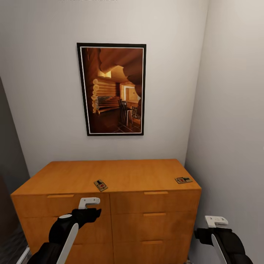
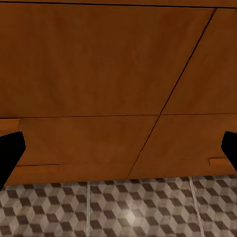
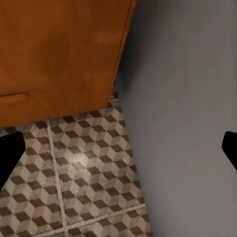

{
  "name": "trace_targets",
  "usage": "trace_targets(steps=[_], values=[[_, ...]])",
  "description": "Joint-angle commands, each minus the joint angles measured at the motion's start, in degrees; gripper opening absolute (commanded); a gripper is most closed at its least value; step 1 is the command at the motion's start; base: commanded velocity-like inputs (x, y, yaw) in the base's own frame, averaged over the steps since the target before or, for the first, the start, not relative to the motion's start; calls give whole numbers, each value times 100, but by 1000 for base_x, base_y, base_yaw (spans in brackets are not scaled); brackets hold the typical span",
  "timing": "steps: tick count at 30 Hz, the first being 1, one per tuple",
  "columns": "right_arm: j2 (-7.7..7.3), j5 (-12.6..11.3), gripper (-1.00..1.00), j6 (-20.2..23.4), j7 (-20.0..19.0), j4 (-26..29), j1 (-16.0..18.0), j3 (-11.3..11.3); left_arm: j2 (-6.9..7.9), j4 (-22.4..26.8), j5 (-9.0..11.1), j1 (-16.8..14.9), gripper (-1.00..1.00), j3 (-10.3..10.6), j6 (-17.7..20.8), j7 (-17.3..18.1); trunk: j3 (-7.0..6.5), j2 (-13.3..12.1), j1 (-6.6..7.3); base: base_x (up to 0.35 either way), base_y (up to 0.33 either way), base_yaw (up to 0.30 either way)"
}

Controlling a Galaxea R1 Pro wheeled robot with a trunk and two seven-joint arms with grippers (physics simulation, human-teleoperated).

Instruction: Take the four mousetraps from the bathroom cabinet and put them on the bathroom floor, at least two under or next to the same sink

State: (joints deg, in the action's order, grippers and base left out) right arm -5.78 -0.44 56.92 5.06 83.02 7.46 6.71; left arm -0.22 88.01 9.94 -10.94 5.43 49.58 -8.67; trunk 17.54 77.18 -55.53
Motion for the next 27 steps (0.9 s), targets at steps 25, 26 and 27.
trace_targets(steps=[25,26,27], values=[[-2,-2,100,21,22,10,6,-3,-1,6,60,-4,100,2,113,-52,8,4,1,-227,0,0],[-2,-2,100,21,22,11,7,-3,-2,6,60,-4,100,2,104,-51,8,4,1,-33,0,0],[-4,-1,100,21,22,14,7,-3,-2,6,60,-4,100,2,92,-50,8,4,1,-26,0,0]])
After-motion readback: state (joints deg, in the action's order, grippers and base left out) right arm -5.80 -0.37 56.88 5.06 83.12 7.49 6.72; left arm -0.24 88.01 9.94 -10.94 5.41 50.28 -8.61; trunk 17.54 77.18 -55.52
